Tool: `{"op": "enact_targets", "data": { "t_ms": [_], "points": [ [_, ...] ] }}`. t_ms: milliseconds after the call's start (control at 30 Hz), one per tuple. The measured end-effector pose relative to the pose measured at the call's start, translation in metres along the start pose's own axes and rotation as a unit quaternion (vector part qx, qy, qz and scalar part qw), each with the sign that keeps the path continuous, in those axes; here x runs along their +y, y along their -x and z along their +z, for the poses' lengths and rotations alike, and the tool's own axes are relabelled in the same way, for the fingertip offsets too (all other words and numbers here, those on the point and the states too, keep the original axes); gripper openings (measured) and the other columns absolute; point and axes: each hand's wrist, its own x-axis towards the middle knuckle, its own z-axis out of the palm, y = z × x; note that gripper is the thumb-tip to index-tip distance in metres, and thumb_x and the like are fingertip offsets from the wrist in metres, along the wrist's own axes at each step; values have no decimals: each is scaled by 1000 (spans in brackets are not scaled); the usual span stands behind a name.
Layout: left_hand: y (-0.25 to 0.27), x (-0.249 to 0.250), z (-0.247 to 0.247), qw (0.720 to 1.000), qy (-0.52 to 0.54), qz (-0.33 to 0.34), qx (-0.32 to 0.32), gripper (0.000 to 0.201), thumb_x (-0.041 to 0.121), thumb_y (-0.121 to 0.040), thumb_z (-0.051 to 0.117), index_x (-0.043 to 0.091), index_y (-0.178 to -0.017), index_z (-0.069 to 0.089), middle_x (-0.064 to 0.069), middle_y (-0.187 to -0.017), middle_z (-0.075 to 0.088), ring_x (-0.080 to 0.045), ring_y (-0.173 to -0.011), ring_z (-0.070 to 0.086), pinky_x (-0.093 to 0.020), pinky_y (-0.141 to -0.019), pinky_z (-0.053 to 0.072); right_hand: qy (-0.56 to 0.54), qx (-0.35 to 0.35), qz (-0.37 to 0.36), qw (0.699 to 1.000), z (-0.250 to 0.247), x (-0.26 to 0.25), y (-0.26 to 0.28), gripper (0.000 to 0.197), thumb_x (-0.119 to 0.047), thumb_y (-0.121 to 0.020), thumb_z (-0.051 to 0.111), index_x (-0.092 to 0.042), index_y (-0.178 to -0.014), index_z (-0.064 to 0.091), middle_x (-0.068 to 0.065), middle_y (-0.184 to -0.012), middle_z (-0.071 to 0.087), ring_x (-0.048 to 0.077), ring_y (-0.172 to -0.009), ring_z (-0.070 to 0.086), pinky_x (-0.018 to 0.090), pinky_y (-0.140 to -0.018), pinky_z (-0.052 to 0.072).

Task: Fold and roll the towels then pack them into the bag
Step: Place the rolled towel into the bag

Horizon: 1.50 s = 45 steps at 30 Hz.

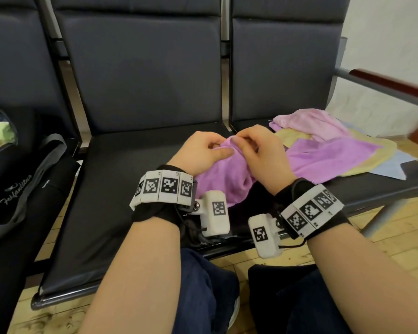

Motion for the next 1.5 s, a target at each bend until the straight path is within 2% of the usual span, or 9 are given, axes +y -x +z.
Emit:
{"op": "enact_targets", "data": {
  "t_ms": [100,233,367,500,633,833,967,1300,1500],
  "points": [
    [0,2,0,1000,-11,7,14,10,20,-90,65,16,-97,69,4,-87,67,-4,-80,59,-20,-74,47,36,24,-46,998,-1,1,0,21,-16,-91,55,1,-88,66,14,-85,59,12,-76,49,15,-69,34],
    [3,4,-1,1000,9,3,20,11,20,-91,62,15,-99,70,-5,-93,70,-14,-88,64,-26,-79,50,30,-39,-67,997,0,3,1,23,-12,-92,57,0,-112,61,13,-106,53,1,-77,42,10,-74,38],
    [2,3,0,1000,-5,-2,13,15,19,-91,62,16,-103,70,2,-95,69,-10,-90,62,-23,-80,49,91,-84,13,992,1,9,3,38,-7,-93,54,-3,-131,50,16,-125,47,17,-87,50,30,-83,42],
    [-1,3,-1,996,29,-18,81,17,16,-92,61,11,-106,69,4,-91,66,-7,-84,59,-21,-79,47,172,-50,95,979,-4,21,0,32,0,-92,44,-1,-123,54,20,-119,53,36,-102,54,39,-85,40],
    [-3,-1,-7,984,56,-43,165,21,14,-92,59,8,-111,67,1,-98,64,-10,-90,57,-24,-84,46,218,-9,123,968,-13,39,-2,23,0,-91,43,5,-103,62,23,-105,58,37,-94,55,40,-82,37],
    [-4,0,-9,967,126,-46,214,21,14,-92,60,8,-111,67,1,-98,65,-11,-92,59,-24,-85,48,371,72,180,908,-22,55,-2,26,-21,-92,41,-8,-101,61,16,-100,63,36,-97,55,43,-91,32],
    [-6,-3,-17,937,176,-43,299,14,16,-93,59,11,-105,66,1,-95,66,-12,-91,61,-29,-87,52,343,129,171,915,-25,48,-8,18,-14,-90,42,-8,-104,52,16,-94,63,37,-90,57,43,-91,31],
    [-2,-18,-33,877,169,-64,444,16,19,-95,52,11,-103,64,-3,-98,65,-17,-92,62,-31,-89,52,401,-27,230,886,-17,64,3,27,-18,-93,45,-4,-111,61,17,-115,57,35,-110,49,46,-98,29],
    [-1,-22,-34,829,167,-85,526,26,12,-96,49,10,-122,54,7,-87,54,-8,-82,54,-16,-78,46,327,28,217,919,-24,60,0,26,-19,-94,45,-10,-105,66,14,-110,62,34,-108,53,42,-98,27]
  ]
}}
